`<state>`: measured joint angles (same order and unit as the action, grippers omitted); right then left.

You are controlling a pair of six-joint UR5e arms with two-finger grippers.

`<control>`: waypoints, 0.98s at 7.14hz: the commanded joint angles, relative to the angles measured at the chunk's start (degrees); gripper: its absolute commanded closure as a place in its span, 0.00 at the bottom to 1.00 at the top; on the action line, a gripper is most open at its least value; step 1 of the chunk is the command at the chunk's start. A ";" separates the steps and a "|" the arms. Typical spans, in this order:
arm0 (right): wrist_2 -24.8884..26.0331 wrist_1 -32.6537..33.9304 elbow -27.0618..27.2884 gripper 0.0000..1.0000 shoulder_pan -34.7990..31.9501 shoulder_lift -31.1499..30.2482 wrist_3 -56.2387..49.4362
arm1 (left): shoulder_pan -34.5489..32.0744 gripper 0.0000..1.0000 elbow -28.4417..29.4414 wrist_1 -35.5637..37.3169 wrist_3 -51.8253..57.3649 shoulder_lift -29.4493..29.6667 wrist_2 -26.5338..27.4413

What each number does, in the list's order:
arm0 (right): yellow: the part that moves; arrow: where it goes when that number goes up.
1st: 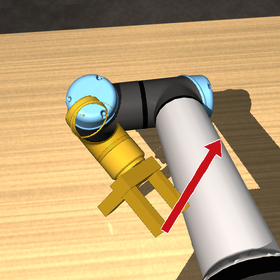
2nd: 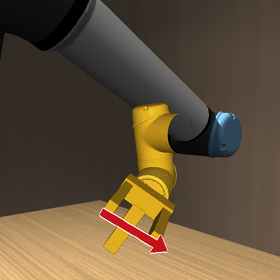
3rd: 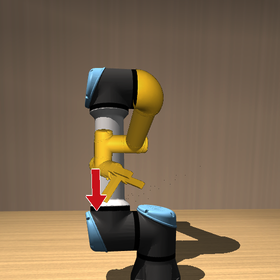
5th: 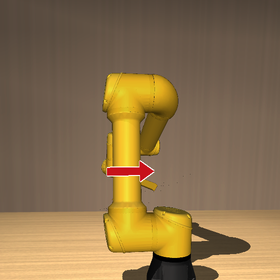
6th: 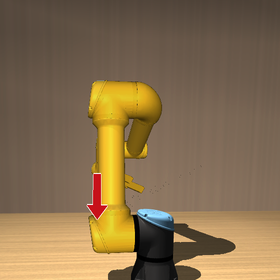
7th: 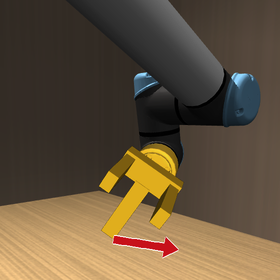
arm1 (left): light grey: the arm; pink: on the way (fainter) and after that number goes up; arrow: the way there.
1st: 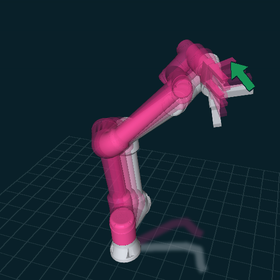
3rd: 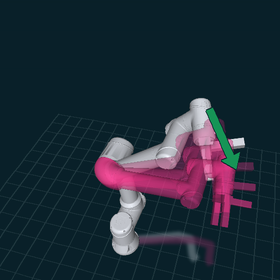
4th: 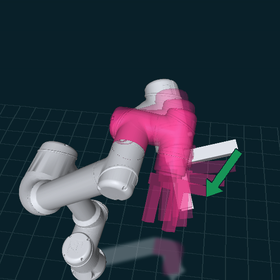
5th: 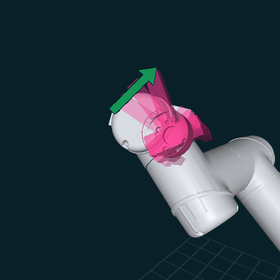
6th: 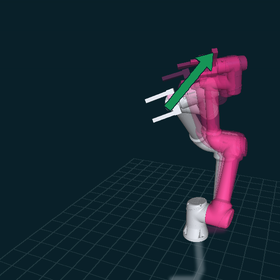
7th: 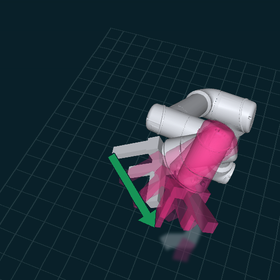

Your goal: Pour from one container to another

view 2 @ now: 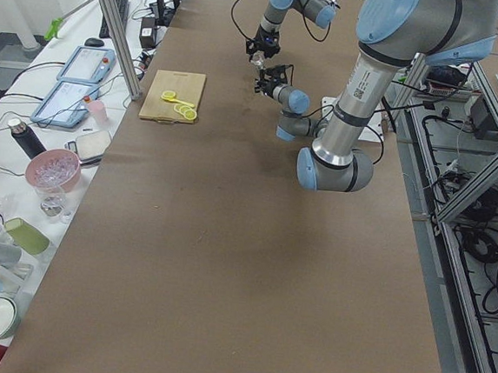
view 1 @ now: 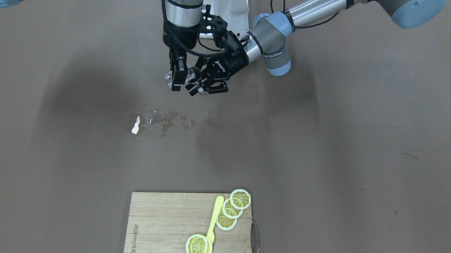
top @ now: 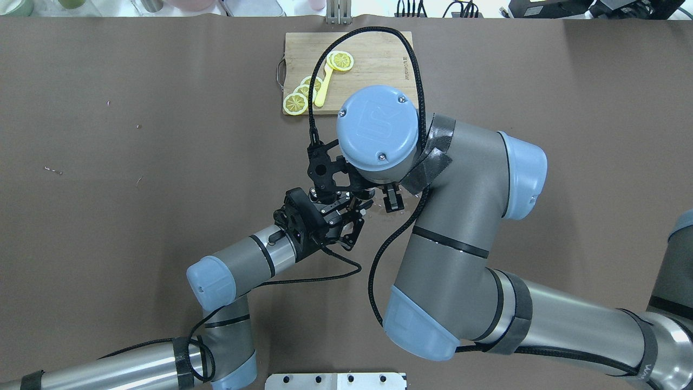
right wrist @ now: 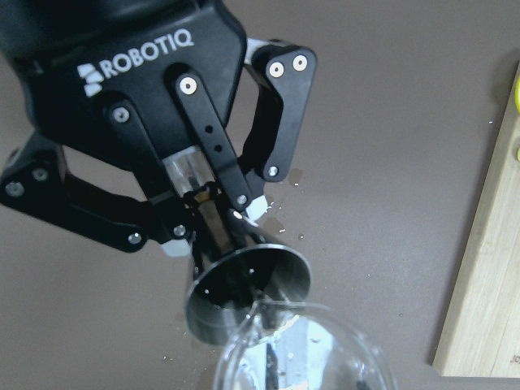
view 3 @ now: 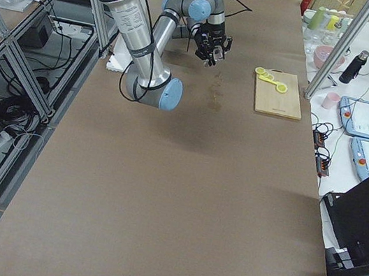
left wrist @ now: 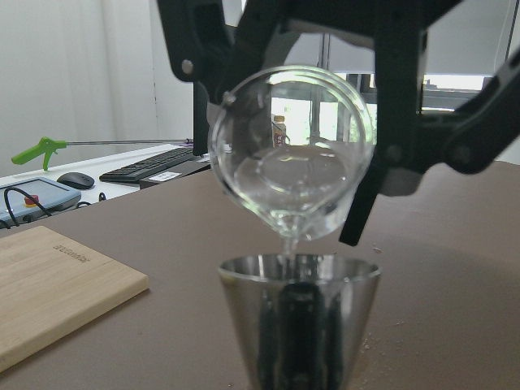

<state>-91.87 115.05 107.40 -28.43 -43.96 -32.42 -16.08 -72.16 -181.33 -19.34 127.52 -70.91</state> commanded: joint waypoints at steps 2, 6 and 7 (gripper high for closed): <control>0.11 0.00 0.26 1.00 0.04 -0.16 0.07 | 0.00 1.00 0.00 0.10 0.00 0.01 0.25; 0.02 0.35 0.88 1.00 -0.05 -0.16 0.07 | 0.00 1.00 0.09 0.27 0.97 0.09 0.25; 0.02 0.35 1.23 1.00 -0.05 -0.16 0.07 | -0.09 1.00 0.09 0.27 0.97 0.01 0.25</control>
<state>-91.81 115.40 108.31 -28.44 -44.14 -32.34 -16.11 -72.10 -181.06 -18.45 127.57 -70.66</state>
